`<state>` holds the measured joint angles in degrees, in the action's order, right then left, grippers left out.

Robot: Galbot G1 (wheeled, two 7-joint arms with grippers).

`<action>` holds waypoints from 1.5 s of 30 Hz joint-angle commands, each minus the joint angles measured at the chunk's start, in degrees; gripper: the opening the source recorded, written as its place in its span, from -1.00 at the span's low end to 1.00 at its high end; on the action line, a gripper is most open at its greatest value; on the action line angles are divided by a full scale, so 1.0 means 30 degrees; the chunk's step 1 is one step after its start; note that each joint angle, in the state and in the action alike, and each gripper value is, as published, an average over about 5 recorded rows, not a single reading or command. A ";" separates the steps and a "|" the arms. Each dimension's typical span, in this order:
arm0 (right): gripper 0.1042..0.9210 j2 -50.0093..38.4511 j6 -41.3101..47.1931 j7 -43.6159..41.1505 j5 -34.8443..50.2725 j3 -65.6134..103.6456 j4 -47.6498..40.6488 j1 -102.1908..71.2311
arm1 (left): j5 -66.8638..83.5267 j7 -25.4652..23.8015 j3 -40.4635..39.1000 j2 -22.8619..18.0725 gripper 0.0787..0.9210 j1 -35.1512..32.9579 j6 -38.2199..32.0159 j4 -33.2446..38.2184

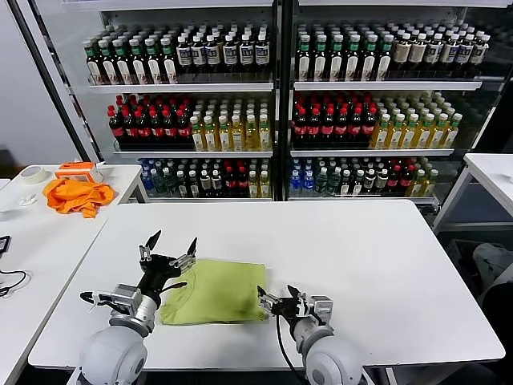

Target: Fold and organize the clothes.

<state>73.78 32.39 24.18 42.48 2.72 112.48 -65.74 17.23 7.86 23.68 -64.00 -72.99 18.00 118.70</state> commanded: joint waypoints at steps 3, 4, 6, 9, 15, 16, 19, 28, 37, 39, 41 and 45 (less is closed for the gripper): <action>0.76 0.0753 0.0255 0.0140 0.1986 -0.1069 -0.2148 0.1494 | -0.0094 -0.0111 0.0320 -0.0065 0.77 -0.0277 -0.0350 -0.0577; 0.76 0.0820 0.0253 0.0209 0.2038 -0.1137 -0.2269 0.1609 | -0.0120 -0.0123 0.0288 -0.0089 0.77 -0.0265 -0.0393 -0.0614; 0.71 0.0906 0.0251 0.0355 0.2119 -0.1259 -0.2443 0.1813 | -0.0160 -0.0150 0.0229 -0.0111 0.77 -0.0261 -0.0468 -0.0630; 0.54 0.0993 0.0257 0.0547 0.2450 -0.1364 -0.2651 0.2094 | -0.0154 -0.0201 0.0177 -0.0103 0.77 -0.0259 -0.0511 -0.0584; 0.12 0.1171 0.0260 0.0741 0.2968 -0.1345 -0.2892 0.2340 | -0.0080 -0.0272 0.0158 -0.0092 0.77 -0.0248 -0.0484 -0.0602; 0.05 0.1181 0.0256 0.0739 0.2981 -0.1308 -0.2832 0.2315 | -0.0083 -0.0273 0.0146 -0.0097 0.77 -0.0247 -0.0487 -0.0622; -0.16 0.1193 0.0226 0.0653 0.2591 -0.1099 -0.2545 0.2242 | -0.0107 -0.0272 0.0064 -0.0125 0.77 -0.0226 -0.0501 -0.0702; -0.80 0.0044 0.0241 0.0773 0.1446 0.0821 -0.0450 0.2644 | -0.0266 -0.0291 0.0011 -0.0097 0.77 -0.0047 -0.0686 -0.1136; -0.97 -0.2679 0.0250 0.0364 0.1026 0.3254 0.1155 0.0635 | -0.1172 -0.0548 -0.0127 -0.0328 0.77 0.0136 -0.1505 -0.1818; -0.97 -0.3026 0.0247 -0.0007 0.1030 0.3776 0.1110 -0.0023 | -0.1525 -0.0574 -0.0203 -0.0469 0.77 0.0160 -0.1755 -0.2010; -0.97 -0.3178 0.0247 -0.0392 0.1008 0.4232 0.0828 -0.0382 | -0.1952 -0.0584 -0.0306 -0.0625 0.77 0.0218 -0.2079 -0.2283; -0.97 -0.3401 0.0253 -0.1790 0.0565 0.4659 -0.0176 -0.0518 | -0.2340 -0.0598 -0.0461 -0.0924 0.77 0.0422 -0.2422 -0.2720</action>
<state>68.31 33.12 24.47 46.12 10.45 112.93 -63.02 13.37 6.17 22.70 -65.68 -72.18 13.30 112.86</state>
